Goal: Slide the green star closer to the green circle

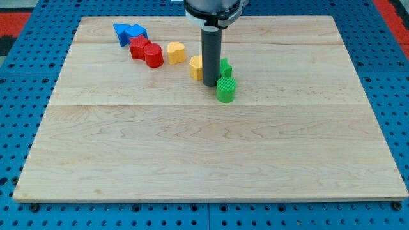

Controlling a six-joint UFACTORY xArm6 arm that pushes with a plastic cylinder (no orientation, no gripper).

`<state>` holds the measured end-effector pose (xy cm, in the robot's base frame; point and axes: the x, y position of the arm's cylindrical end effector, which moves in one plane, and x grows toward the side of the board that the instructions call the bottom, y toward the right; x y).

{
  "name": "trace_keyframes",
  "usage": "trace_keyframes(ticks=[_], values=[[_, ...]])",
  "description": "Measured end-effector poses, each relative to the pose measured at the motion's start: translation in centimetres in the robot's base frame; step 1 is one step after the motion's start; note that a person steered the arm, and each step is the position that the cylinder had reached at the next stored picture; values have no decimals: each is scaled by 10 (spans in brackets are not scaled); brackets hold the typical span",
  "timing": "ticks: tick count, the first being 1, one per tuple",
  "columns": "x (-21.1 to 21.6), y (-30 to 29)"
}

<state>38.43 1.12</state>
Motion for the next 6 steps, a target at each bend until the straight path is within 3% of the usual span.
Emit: trace_keyframes(ticks=[2,4,6], values=[[-9,-5],[-55,-29],[-46,6]])
